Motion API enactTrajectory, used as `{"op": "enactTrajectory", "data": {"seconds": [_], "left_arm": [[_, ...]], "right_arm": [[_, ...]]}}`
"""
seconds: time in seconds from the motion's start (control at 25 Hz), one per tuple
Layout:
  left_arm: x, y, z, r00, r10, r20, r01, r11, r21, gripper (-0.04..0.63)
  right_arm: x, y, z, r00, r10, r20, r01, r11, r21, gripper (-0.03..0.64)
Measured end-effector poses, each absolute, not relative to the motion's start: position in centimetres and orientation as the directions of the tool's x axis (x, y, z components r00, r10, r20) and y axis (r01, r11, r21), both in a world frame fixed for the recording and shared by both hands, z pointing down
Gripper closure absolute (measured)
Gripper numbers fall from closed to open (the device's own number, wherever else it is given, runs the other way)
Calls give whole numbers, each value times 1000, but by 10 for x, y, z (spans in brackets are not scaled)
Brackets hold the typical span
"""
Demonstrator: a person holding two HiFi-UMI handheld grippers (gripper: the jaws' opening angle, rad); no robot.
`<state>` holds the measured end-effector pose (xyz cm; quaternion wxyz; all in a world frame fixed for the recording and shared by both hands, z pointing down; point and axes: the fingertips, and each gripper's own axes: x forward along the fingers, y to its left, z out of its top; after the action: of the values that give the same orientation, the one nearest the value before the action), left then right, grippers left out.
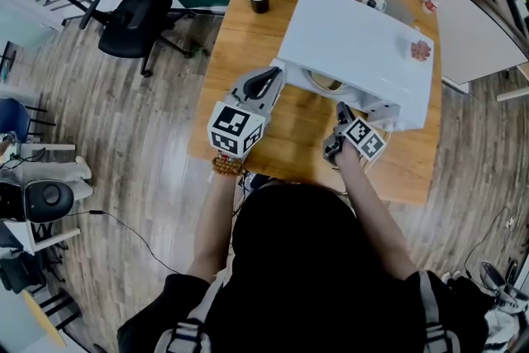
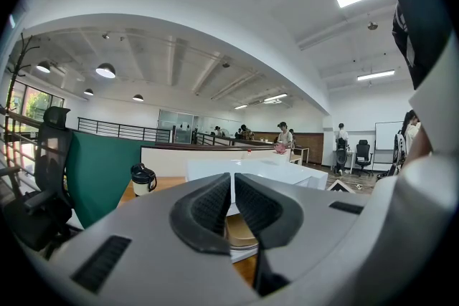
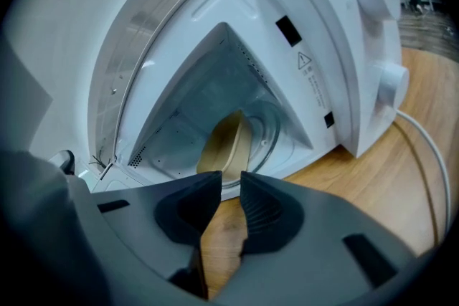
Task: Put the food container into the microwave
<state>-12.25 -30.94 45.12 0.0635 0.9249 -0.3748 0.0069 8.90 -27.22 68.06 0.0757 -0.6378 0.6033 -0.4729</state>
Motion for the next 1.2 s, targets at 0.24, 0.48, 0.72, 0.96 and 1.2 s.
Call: {"op": "enactTrajectory", "data": {"seconds": [0.24, 0.48, 0.72, 0.96, 1.2], "left_arm": [[-121, -310, 452, 717, -695, 59, -696, -709, 111, 560], [-123, -311, 452, 717, -694, 61, -696, -709, 113, 560], [-123, -310, 452, 713, -698, 63, -700, -705, 113, 560], [-123, -312, 453, 714, -697, 64, -699, -705, 114, 560], [-124, -311, 454, 711, -700, 67, -703, -702, 116, 560]], "right_arm": [[87, -267, 684, -185, -834, 519, -706, -254, -661, 529], [85, -266, 680, -185, -834, 520, -755, -218, -618, 529], [79, -264, 669, -197, -837, 510, -834, -131, -536, 529], [66, -270, 658, -232, -846, 481, -888, -18, -459, 529], [55, -276, 627, -243, -868, 433, -918, 60, -393, 529]]}}
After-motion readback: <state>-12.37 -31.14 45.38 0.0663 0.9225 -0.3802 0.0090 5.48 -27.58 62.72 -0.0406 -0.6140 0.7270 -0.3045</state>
